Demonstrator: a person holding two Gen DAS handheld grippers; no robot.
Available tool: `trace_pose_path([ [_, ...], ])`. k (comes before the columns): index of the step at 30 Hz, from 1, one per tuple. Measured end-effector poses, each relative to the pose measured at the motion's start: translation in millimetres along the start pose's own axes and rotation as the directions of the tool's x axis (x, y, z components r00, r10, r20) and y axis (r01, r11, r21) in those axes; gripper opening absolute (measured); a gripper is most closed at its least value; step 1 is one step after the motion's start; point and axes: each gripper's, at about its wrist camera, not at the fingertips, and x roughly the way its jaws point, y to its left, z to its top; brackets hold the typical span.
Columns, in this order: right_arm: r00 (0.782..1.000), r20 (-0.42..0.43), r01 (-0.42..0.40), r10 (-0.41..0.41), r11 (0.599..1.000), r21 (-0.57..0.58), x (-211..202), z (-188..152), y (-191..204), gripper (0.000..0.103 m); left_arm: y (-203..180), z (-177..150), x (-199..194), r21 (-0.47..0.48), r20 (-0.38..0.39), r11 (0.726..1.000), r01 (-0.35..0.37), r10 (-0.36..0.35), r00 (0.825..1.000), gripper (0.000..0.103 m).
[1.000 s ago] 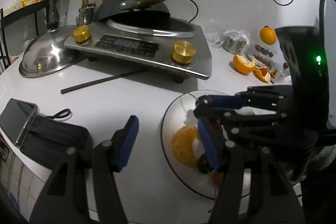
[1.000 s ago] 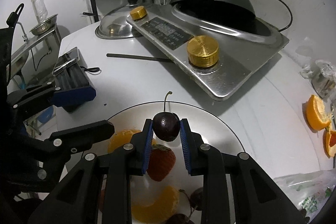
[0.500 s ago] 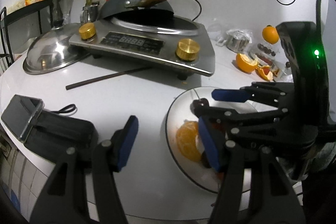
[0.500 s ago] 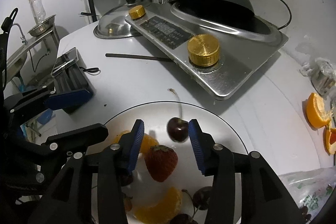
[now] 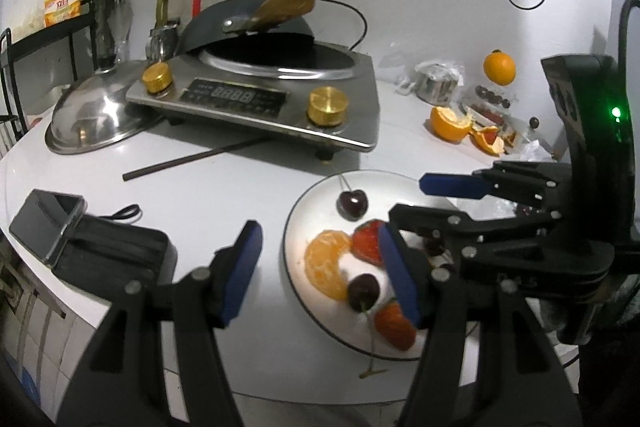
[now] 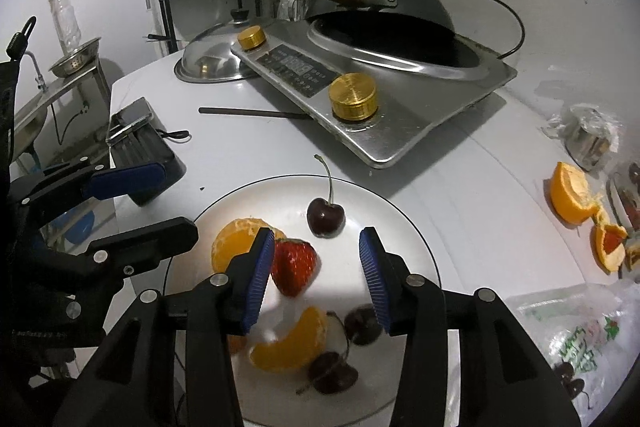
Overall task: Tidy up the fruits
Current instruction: 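Move both tools back over the cherries on the plastic bag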
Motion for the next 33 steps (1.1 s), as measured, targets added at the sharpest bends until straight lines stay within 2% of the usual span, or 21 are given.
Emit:
trace_pose_path([
  [10, 0.999, 0.036, 0.017, -0.018, 1.000, 0.024, -32, -16, -9, 0.047, -22, 0, -12, 0.020, 0.010, 1.000, 0.002, -0.003, 1.000, 0.063],
  [12, 0.999, 0.043, 0.022, -0.023, 0.999, 0.032, -39, -20, -11, 0.047, -28, -1, -13, 0.024, 0.009, 1.000, 0.003, -0.003, 1.000, 0.065],
  [14, 0.998, 0.048, 0.027, -0.029, 0.999, 0.040, -45, -25, -15, 0.047, -34, -1, -14, 0.031, 0.012, 0.999, 0.006, -0.006, 1.000, 0.071],
  [33, 0.992, 0.099, 0.070, -0.083, 0.989, 0.134, -101, -72, -58, 0.047, -100, -1, -17, 0.127, -0.004, 0.991, 0.045, -0.045, 0.999, 0.071],
])
